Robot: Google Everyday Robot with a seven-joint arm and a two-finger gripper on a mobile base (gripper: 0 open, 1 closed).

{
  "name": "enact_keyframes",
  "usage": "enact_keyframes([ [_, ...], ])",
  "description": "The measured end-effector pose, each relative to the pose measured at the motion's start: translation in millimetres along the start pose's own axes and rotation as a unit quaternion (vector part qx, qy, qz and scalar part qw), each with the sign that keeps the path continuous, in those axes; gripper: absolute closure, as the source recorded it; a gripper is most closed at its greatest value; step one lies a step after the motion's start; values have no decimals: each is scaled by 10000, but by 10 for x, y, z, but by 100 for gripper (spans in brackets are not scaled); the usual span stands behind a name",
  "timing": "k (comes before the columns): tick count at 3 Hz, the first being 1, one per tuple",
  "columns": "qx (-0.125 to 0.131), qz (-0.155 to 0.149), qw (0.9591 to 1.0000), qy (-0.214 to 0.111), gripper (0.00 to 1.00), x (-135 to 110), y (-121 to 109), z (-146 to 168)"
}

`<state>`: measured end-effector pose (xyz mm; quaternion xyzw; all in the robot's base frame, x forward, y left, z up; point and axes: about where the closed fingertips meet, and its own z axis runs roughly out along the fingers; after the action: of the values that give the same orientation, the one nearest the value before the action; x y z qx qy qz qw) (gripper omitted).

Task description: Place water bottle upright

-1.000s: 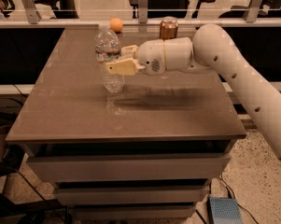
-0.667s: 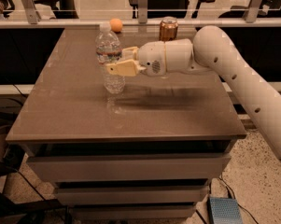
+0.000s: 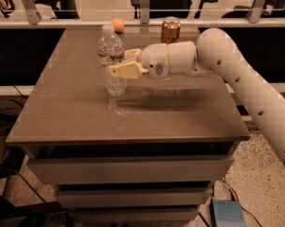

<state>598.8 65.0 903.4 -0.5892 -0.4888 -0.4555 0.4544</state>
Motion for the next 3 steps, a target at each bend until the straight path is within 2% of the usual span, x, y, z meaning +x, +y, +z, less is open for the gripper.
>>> enact_keyframes([
  [2, 47, -27, 10000, -12, 12, -1, -11, -14],
  [3, 58, -43, 10000, -23, 0, 6, -18, -25],
])
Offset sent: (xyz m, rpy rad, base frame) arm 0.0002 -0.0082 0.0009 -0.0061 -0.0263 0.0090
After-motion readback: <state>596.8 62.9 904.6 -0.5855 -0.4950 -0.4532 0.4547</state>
